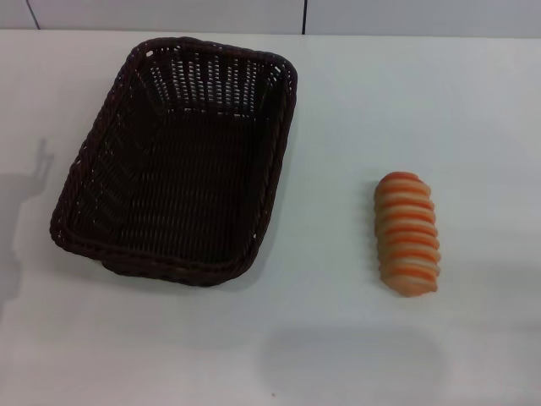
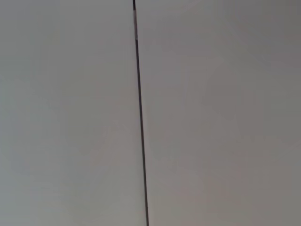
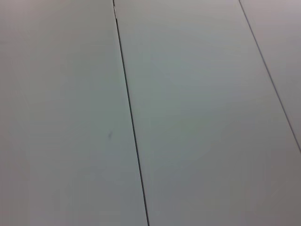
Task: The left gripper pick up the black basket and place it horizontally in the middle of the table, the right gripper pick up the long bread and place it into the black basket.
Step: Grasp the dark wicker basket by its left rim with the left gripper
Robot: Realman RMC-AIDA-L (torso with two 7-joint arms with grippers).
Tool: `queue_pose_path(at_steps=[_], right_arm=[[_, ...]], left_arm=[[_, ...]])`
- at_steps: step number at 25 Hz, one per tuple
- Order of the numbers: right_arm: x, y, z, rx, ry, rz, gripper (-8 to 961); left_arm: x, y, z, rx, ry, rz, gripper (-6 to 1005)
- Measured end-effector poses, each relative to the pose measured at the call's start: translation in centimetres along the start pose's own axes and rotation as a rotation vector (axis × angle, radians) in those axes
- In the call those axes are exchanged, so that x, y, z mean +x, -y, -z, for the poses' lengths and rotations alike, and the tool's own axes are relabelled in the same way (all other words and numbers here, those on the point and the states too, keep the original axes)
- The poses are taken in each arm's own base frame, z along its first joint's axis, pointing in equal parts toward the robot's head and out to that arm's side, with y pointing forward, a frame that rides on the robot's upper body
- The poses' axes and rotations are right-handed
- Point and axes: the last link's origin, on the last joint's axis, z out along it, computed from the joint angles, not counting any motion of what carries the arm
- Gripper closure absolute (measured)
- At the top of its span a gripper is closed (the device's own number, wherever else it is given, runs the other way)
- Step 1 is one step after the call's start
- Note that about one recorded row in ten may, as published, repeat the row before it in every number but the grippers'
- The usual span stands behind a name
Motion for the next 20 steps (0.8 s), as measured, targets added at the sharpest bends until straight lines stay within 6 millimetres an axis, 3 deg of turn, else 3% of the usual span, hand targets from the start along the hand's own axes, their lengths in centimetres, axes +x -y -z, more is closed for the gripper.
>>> queue_pose_path(at_steps=[12, 20], right_arm=[[0.1, -0.3, -0.1, -0.016, -0.005, -0.012, 159], [0.2, -0.7, -0.5, -0.036, 0.000, -0.021, 157]], left_arm=[[1.1, -1.2, -1.2, -0.047, -0.046, 0.009, 213], [3.7, -4.7, -5.4, -0.178, -0.007, -0.097, 213]])
